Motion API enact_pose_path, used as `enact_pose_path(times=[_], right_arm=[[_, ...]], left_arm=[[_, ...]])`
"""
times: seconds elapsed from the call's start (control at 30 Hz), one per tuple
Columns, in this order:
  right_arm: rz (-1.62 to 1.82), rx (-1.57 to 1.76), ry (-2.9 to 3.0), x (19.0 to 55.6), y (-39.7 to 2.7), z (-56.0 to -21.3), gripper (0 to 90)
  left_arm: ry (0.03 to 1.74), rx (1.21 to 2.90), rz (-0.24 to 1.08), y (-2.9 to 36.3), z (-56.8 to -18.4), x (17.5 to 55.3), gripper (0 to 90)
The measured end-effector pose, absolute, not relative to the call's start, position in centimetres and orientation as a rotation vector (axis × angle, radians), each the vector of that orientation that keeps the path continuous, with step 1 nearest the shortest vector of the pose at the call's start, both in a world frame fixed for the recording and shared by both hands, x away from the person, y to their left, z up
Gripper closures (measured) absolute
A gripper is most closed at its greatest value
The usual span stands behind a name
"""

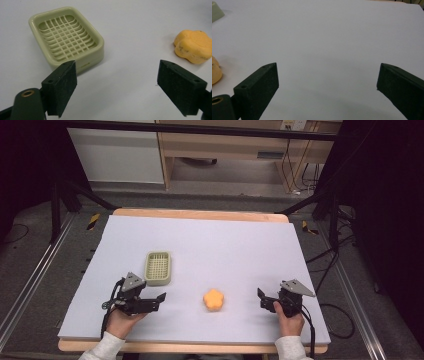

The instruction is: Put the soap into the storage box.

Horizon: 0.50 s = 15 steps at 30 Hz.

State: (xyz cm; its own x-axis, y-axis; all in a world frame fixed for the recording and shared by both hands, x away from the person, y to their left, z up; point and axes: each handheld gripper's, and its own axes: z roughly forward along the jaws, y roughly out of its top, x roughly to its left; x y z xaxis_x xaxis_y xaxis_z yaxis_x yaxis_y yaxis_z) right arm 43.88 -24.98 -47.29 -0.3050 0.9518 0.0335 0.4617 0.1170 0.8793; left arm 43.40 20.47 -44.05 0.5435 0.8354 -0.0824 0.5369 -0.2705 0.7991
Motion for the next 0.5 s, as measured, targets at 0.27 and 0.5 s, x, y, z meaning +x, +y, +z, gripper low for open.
enact_pose_path(times=[0.27,0.5], right_arm=[[1.128,1.366,1.840,43.9,-24.9,-47.3,4.3],[1.128,1.369,1.846,43.9,-24.9,-47.4,4.2]], left_arm=[[1.079,1.970,0.449,19.3,-43.8,43.3,15.6],[1.060,1.980,0.451,18.6,-43.6,43.3,15.6]])
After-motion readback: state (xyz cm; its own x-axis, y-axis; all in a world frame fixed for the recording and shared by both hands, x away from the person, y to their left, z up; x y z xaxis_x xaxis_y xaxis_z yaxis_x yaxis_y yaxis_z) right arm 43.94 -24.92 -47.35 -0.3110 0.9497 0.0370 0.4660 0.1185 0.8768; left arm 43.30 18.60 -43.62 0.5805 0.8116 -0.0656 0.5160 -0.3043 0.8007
